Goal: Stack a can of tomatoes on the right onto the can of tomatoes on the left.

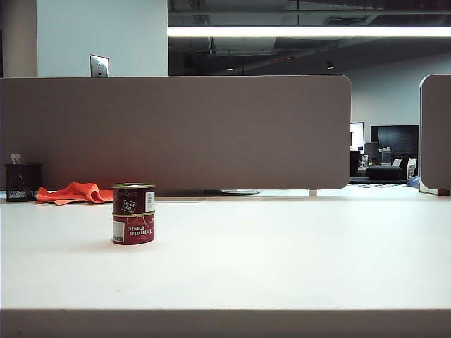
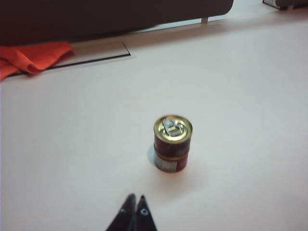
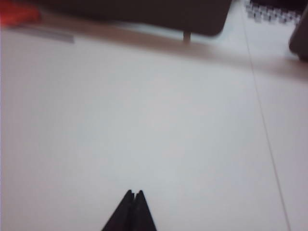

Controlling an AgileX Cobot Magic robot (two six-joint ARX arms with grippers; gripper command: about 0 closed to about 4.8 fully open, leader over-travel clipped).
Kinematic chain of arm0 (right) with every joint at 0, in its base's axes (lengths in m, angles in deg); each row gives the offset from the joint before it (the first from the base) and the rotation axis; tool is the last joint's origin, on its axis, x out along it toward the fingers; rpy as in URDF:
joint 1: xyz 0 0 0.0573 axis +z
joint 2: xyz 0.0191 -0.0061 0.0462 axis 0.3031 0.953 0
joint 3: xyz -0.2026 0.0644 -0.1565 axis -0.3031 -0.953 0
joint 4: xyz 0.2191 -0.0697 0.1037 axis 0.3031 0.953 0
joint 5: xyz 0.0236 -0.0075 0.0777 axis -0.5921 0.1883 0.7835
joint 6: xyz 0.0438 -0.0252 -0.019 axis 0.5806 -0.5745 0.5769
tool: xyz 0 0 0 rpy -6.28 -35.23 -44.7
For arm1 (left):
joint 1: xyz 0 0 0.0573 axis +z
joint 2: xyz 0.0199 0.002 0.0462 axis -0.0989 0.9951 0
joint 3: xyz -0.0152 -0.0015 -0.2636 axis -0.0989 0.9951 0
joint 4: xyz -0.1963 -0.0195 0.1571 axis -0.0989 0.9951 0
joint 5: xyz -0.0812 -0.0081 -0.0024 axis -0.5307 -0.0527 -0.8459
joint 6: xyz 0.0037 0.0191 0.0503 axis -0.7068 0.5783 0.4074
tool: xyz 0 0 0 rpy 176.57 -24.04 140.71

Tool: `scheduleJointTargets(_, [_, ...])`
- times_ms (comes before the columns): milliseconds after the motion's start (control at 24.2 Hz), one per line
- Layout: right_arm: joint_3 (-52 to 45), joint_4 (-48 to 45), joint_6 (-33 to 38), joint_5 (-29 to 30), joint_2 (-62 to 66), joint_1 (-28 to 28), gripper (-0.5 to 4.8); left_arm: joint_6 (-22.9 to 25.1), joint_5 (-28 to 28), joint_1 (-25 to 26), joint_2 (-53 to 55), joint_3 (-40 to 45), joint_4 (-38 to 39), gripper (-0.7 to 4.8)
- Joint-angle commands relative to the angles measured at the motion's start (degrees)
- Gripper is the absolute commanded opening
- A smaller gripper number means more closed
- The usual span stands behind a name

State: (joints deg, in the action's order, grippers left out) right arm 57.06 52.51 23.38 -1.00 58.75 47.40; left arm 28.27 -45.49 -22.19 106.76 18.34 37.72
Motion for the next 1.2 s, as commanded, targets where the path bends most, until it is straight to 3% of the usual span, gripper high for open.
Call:
scheduleJointTargets(41, [-7.9,-15.8,0.4,3.4,-1.4,0.0,-0.01,-1.1,0.2,0.1,-0.1,5.0,-5.9,-0.06])
scheduleJointTargets(372, [-13.4,-13.1,1.6,3.4,-2.1,0.0,-0.01,-2.7,0.2,0.1,-0.2,10.1,-13.7,-0.06])
scheduleJointTargets(620, [-14.8,-14.3,-1.7,7.5,-7.6,0.0,-0.01,-3.3,0.7,0.1,-5.7,13.1,-13.7,-0.06])
scheduleJointTargets(1034, [-22.8,-15.7,-0.9,7.3,-21.4,0.0,-0.01,-6.1,3.3,0.3,-19.6,19.5,-9.2,-0.06])
scheduleJointTargets(1199, [-27.6,-17.7,-0.7,7.5,-22.3,-0.2,-0.01,-6.2,4.2,0.3,-19.9,22.1,-10.2,-0.06])
